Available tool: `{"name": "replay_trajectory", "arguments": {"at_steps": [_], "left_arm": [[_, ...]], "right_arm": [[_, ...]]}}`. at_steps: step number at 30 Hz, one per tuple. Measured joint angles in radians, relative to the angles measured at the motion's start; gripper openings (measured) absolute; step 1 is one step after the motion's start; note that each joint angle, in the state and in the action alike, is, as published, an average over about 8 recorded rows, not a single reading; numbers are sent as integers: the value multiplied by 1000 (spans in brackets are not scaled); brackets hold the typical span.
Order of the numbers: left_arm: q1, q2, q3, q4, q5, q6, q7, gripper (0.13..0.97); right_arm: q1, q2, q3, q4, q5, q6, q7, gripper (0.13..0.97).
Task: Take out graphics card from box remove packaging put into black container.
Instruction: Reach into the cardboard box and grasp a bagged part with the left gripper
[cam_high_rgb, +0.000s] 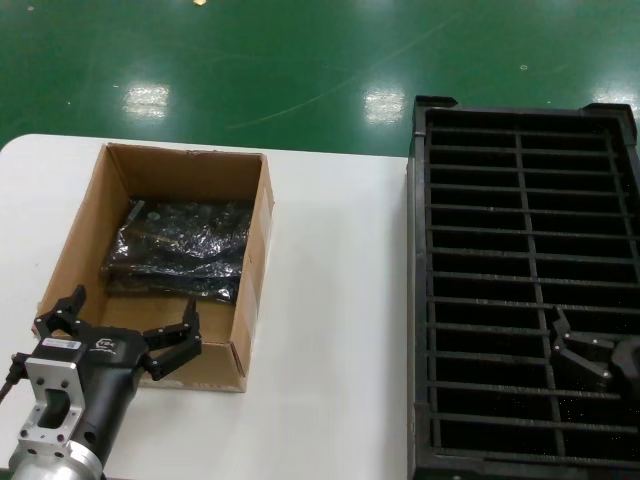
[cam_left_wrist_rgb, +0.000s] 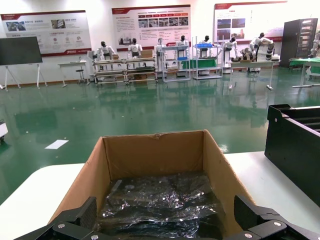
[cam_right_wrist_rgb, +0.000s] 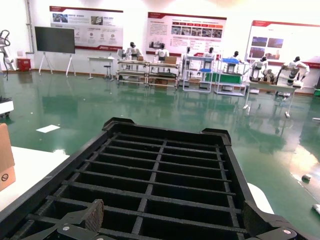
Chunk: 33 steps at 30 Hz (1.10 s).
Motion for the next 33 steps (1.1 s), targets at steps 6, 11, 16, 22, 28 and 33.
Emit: {"name": "replay_trajectory", "arguments": {"at_steps": [6,11,16,22,28,33], "left_arm": [[0,0,0,0,0,0,0,966],[0,0,0,0,0,0,0,966],[3,10,-25,-5,4,52,60,966],[-6,-33,-71,-4,27,196,259,966],[-105,-160,-59,50,110,256,387,966],[-262,-250,3,144,252,282,385,966]], "right_arm": [[0,0,0,0,0,0,0,966],[0,0,0,0,0,0,0,966],[0,0,0,0,0,0,0,966],[0,0,0,0,0,0,0,966],[0,0,0,0,0,0,0,966],[0,0,0,0,0,0,0,966]]}}
